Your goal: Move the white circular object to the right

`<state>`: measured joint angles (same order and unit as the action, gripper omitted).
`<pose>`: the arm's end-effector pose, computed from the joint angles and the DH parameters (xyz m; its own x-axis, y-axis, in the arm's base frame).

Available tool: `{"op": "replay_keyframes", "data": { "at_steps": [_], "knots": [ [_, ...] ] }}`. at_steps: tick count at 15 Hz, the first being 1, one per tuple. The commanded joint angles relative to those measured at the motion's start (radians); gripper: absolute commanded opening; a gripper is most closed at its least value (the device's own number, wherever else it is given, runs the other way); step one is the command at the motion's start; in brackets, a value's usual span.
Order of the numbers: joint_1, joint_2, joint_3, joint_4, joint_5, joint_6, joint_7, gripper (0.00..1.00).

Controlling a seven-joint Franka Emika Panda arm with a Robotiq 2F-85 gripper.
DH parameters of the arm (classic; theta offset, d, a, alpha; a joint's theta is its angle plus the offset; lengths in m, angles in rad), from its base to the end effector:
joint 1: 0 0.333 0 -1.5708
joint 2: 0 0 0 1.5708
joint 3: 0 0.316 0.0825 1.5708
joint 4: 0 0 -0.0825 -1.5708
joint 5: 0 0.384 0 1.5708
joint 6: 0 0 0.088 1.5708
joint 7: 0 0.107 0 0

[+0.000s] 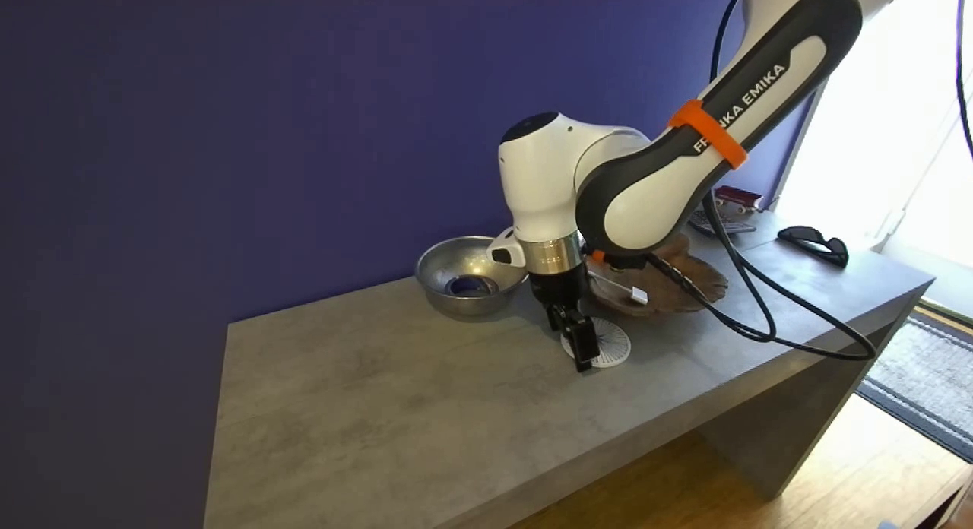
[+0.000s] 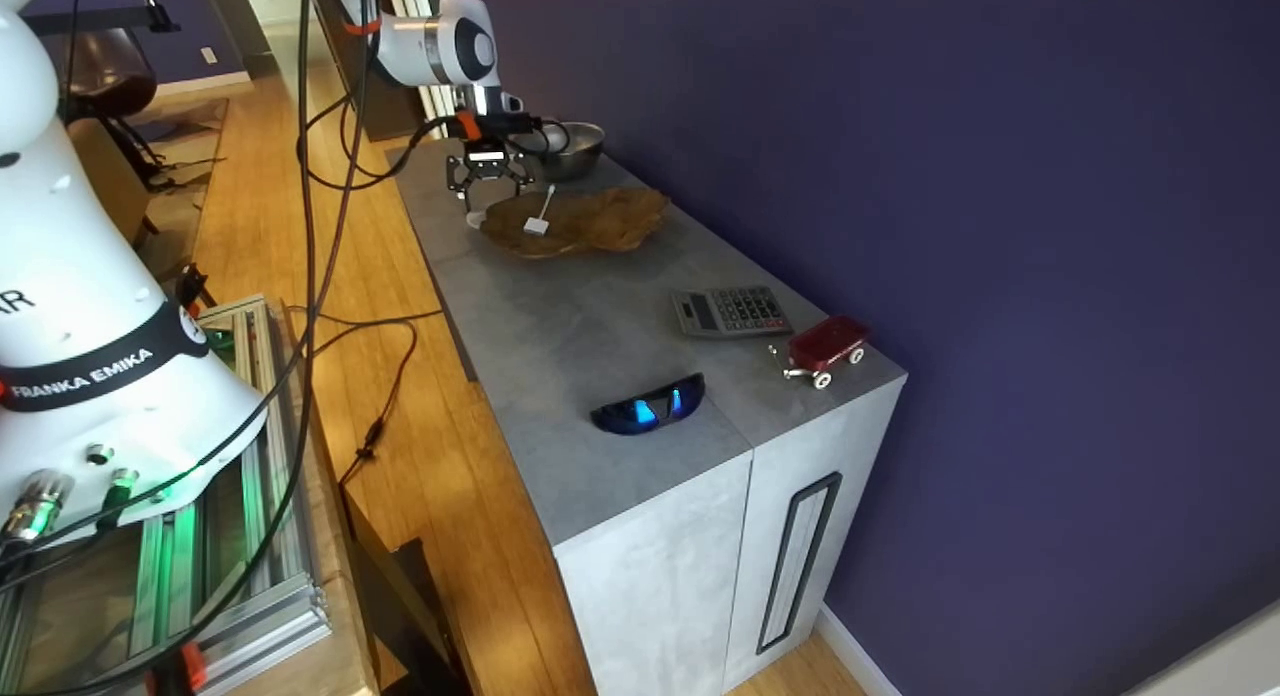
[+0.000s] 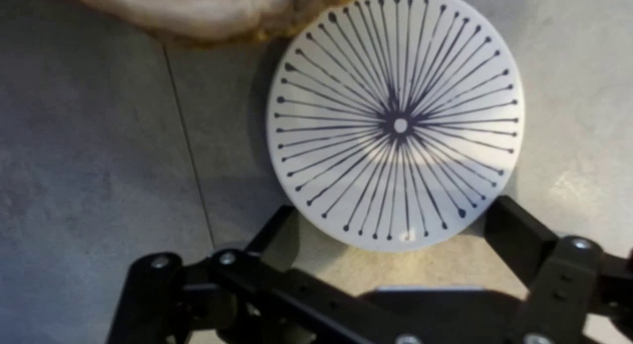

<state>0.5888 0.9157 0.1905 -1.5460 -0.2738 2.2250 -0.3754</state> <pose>0.4922 0.4553 0.0968 0.2667 0.9412 -0.2073 0.9575 -0.2834 -0.0545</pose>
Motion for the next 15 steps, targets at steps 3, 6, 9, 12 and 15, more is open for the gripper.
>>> {"op": "replay_keyframes", "data": {
  "at_steps": [3,6,9,12,15],
  "knots": [
    [-0.062,-0.055,0.035,-0.152,-0.056,0.001,-0.016,1.00],
    [-0.076,-0.074,0.043,-0.193,-0.076,0.002,-0.015,1.00],
    [-0.082,-0.080,0.046,-0.220,-0.097,-0.006,-0.012,1.00],
    [-0.091,-0.090,0.049,-0.250,-0.119,0.019,-0.010,1.00],
    [-0.089,-0.065,0.058,-0.191,-0.107,0.015,-0.001,1.00]
  ]
}}
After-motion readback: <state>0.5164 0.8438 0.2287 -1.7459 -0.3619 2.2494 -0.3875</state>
